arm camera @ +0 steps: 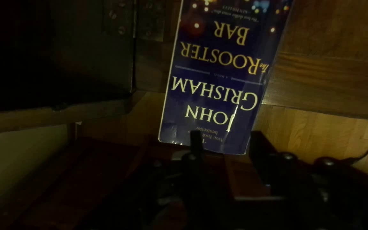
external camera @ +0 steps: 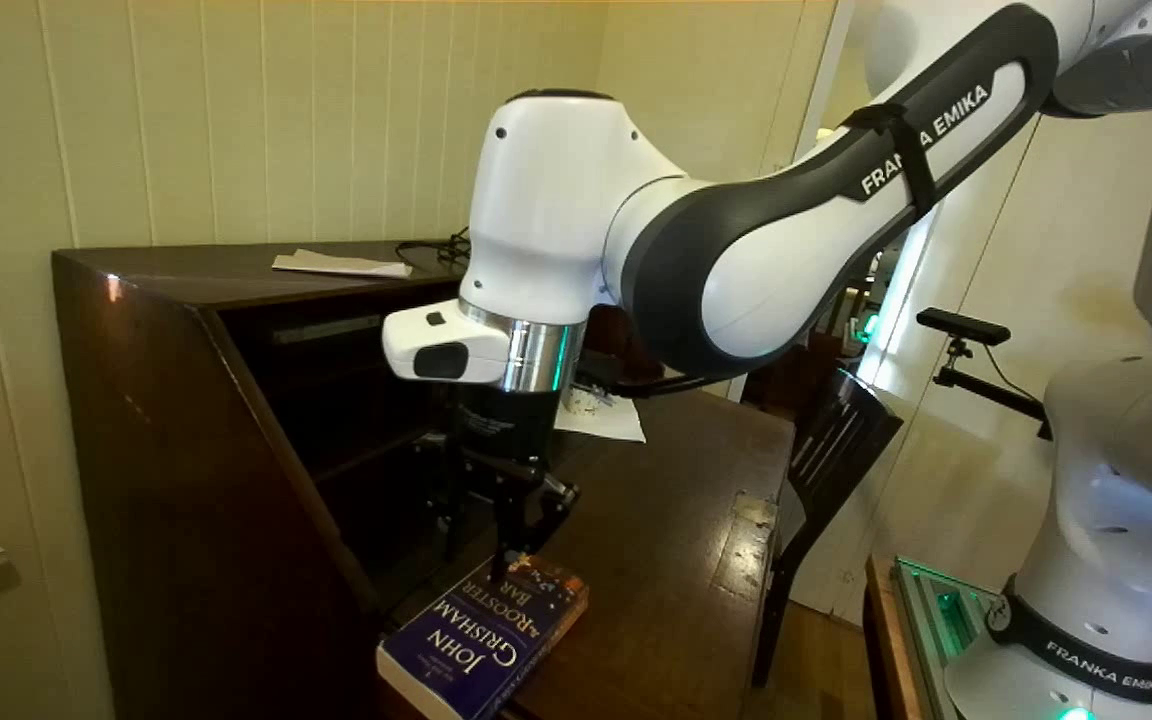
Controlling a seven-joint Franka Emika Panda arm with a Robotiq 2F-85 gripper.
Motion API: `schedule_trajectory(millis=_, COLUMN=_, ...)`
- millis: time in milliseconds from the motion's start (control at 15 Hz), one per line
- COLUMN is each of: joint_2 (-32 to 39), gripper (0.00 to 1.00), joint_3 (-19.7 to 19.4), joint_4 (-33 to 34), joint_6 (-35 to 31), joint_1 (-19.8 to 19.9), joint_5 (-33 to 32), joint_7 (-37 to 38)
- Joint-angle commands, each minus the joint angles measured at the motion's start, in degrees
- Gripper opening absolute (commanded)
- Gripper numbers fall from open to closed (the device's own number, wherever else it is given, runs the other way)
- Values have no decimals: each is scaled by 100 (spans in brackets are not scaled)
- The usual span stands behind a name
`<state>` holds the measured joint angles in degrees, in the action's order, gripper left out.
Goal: Move the blue book to the left then place it on the upper shelf of the cabinet.
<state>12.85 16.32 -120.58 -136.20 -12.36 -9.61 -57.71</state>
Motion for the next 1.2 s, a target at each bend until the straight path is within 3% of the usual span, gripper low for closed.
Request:
schedule_trajectory(millis=0, joint_2=-72, gripper=74, joint_3=-122, joint_4=33, joint_6=307, joint_1=-367, joint_5=-664, joint_7=1319)
schedule_trajectory(millis=133, joint_2=-67, gripper=88, joint_3=-467, joint_4=161, joint_6=545, joint_1=-823, joint_5=-1105, joint_7=2158)
schedule_trajectory(millis=267, joint_2=-17, gripper=99, joint_3=-540, joint_4=278, joint_6=788, joint_1=-1083, joint_5=-1595, joint_7=3042)
schedule_trajectory(millis=467, joint_2=-45, gripper=100, joint_3=-353, joint_4=373, joint_6=1329, joint_1=-1093, joint_5=-2234, joint_7=4237)
schedule_trajectory(millis=733, joint_2=-21, gripper=100, joint_3=-309, joint_4=467, joint_6=2321, joint_1=-1104, joint_5=-2509, joint_7=5268)
schedule_trajectory(millis=800, joint_2=-108, gripper=100, joint_3=-227, joint_4=363, joint_6=2134, joint_1=-971, joint_5=-2222, joint_7=4979)
schedule_trajectory(millis=1067, joint_2=7, gripper=100, joint_3=-206, joint_4=419, joint_6=2049, joint_1=-933, joint_5=-2321, joint_7=4933)
schedule_trajectory(millis=1133, joint_2=185, gripper=100, joint_3=-255, joint_4=672, joint_6=2453, joint_1=-1021, joint_5=-2377, joint_7=5402)
